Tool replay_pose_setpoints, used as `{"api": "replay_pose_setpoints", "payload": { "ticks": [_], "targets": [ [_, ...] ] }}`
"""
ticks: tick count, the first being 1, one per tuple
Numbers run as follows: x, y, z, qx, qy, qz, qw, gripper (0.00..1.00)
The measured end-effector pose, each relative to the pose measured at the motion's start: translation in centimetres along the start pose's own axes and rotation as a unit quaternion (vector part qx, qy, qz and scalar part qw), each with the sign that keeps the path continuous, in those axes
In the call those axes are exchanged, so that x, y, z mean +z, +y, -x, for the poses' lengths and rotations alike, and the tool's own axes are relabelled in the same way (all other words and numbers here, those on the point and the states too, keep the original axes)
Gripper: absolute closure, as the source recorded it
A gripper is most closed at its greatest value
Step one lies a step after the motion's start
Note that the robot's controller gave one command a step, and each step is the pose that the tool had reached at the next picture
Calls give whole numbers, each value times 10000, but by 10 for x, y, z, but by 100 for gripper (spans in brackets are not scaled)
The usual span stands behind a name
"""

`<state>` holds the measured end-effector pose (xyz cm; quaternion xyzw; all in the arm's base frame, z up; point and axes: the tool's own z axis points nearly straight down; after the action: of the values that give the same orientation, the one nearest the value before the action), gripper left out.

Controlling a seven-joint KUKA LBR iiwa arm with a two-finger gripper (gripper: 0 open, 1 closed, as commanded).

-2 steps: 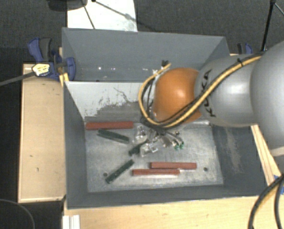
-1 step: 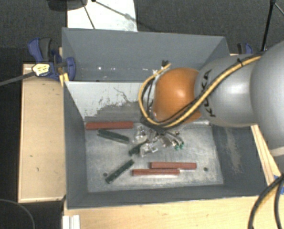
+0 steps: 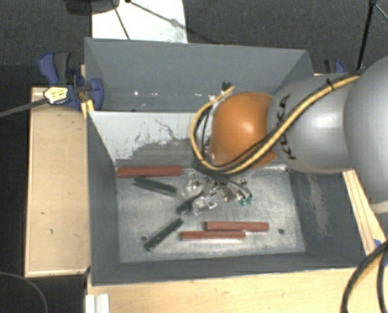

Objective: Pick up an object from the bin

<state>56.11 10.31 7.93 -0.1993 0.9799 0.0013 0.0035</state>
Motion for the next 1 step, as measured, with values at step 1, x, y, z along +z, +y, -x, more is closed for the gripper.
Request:
{"api": "replay_pose_setpoints", "payload": {
  "ticks": [1],
  "targets": [
    [-14, 0, -1, 9, 27, -2, 10000, 100]
  ]
}}
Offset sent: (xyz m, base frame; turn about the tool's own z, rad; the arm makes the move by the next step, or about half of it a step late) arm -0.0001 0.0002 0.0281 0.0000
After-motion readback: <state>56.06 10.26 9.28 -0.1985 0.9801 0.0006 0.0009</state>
